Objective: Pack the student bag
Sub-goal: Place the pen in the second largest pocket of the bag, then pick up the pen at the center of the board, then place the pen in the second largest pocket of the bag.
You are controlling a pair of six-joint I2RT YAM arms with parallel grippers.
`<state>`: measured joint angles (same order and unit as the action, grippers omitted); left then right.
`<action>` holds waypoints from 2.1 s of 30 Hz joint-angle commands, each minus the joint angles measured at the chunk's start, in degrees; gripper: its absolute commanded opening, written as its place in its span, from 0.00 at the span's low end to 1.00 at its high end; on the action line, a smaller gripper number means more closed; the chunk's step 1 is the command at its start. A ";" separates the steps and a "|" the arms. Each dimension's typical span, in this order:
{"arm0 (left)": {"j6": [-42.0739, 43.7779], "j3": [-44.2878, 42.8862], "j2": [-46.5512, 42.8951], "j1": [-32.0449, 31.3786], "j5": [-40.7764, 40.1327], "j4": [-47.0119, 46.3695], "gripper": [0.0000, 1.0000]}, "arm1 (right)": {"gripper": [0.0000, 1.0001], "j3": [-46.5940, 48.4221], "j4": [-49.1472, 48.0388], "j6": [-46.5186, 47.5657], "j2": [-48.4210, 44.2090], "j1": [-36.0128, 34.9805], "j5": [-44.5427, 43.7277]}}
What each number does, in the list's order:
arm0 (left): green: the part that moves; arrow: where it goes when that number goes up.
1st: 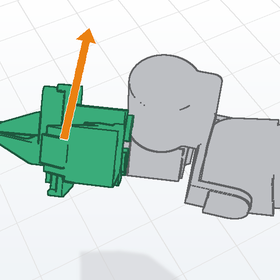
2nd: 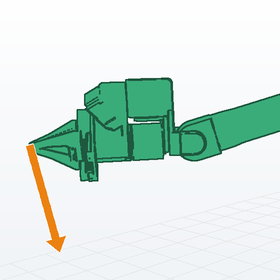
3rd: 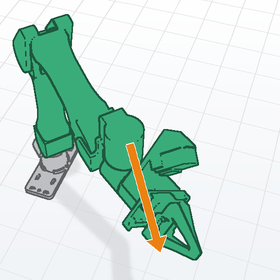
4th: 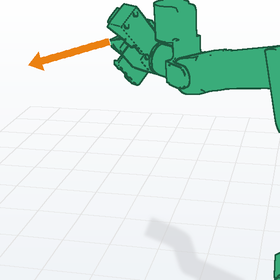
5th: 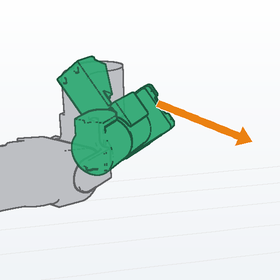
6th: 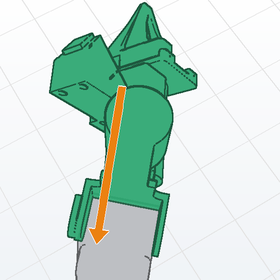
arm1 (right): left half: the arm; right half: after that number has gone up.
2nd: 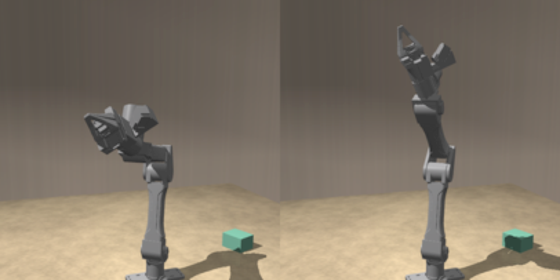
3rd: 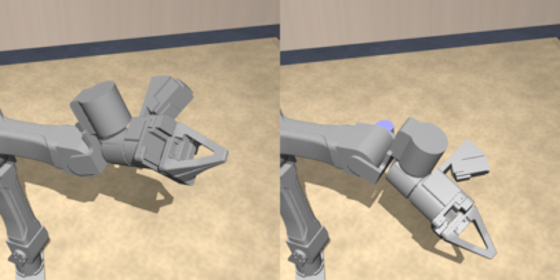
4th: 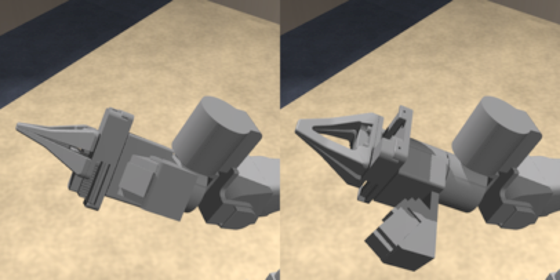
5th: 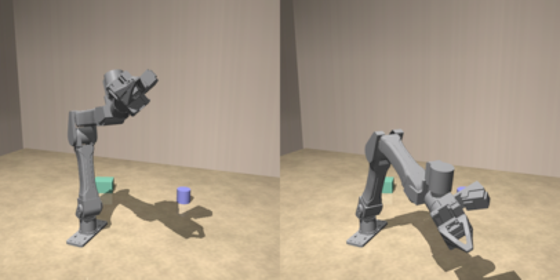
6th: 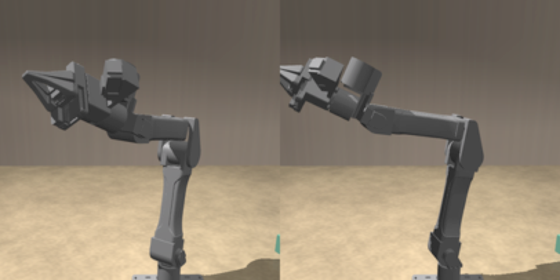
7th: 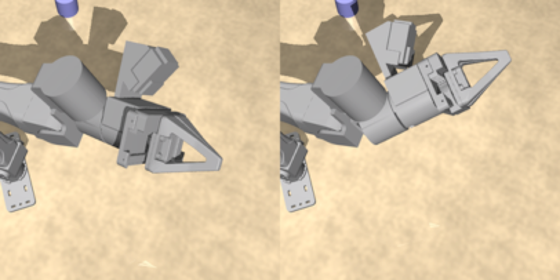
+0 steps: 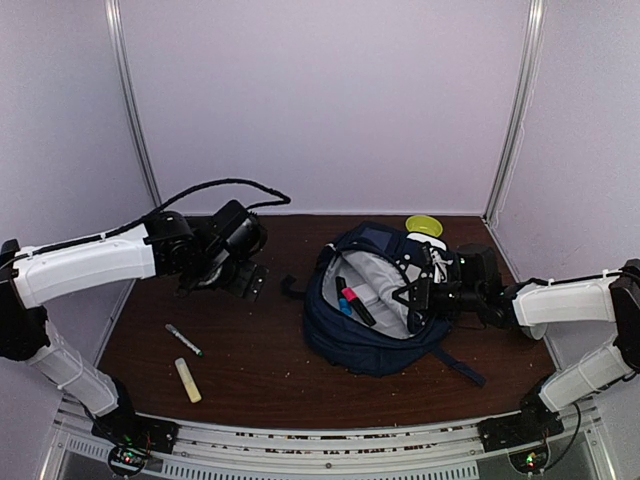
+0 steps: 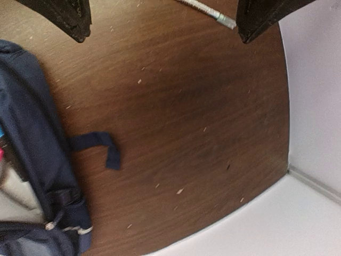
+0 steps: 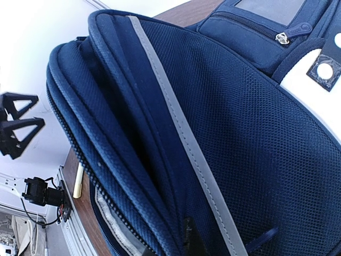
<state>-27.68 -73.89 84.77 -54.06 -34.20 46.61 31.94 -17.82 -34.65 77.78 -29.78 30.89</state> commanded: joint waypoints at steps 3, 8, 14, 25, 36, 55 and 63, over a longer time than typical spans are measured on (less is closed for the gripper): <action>-20.75 9.62 -6.71 2.87 -5.43 13.71 0.98 | 0.00 -0.82 0.77 -0.51 -0.27 1.04 -0.13; -31.51 16.69 -13.49 4.95 1.95 17.63 0.98 | 0.00 -0.48 1.32 -0.53 0.07 1.02 0.00; -39.90 25.05 -21.89 7.24 7.55 19.24 0.95 | 0.00 -0.62 1.30 -0.59 -0.13 1.13 -0.33; -40.61 34.47 -21.96 16.00 18.26 13.57 0.85 | 0.00 -0.85 1.52 -0.46 -0.51 1.13 -0.40; -39.06 42.87 -17.29 17.06 29.01 -2.25 0.71 | 0.00 -1.18 1.33 -0.55 -0.70 1.26 -0.40; -34.36 42.20 -15.74 16.93 27.14 -6.33 0.00 | 0.00 -0.66 1.42 -0.59 0.09 1.39 0.13; -26.09 31.93 -19.06 12.87 22.09 -7.07 0.00 | 0.00 0.25 2.12 -0.51 1.09 1.39 0.50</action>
<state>-59.42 -35.97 66.89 -39.09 -8.95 43.44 31.88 -17.82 -34.48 77.87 -29.41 31.81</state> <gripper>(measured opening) 0.187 0.060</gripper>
